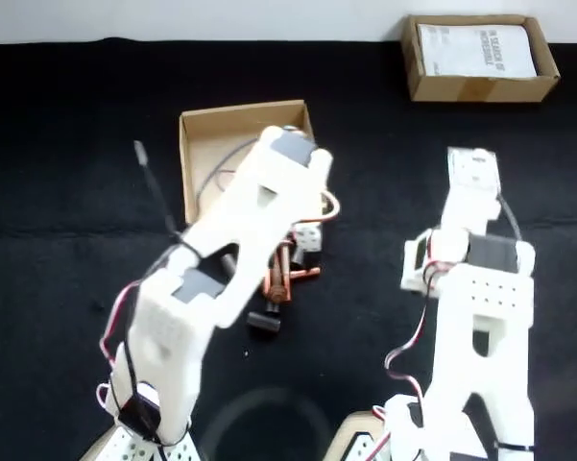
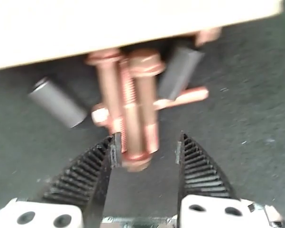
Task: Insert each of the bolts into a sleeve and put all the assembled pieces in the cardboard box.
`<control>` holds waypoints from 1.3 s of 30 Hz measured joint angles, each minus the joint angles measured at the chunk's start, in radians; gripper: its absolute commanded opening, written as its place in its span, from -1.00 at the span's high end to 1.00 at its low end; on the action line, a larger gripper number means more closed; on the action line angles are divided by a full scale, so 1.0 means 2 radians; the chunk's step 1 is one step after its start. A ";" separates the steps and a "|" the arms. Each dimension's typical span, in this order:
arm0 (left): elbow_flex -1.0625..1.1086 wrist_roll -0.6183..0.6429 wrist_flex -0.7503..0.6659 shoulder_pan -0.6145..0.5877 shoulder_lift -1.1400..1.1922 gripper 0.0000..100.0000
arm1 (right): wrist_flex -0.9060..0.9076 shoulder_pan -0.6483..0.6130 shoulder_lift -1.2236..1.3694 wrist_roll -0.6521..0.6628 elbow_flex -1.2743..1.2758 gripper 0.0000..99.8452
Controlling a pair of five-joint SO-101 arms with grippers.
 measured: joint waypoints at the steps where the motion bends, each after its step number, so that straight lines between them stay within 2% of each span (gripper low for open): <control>1: -0.018 0.001 0.000 0.005 0.016 0.61 | -0.009 0.002 -0.008 0.000 0.016 0.98; 11: -0.128 0.003 0.001 0.003 0.113 0.61 | -0.028 0.004 -0.044 0.000 0.062 0.98; 18: -0.119 0.002 0.003 -0.009 0.090 0.61 | -0.047 0.004 -0.044 0.000 0.065 0.98; 29: -0.021 0.002 0.003 -0.020 0.049 0.61 | -0.061 0.004 -0.016 0.000 0.065 0.98; 39: -0.074 0.003 0.006 -0.028 0.100 0.61 | -0.072 0.004 0.025 0.000 0.065 0.98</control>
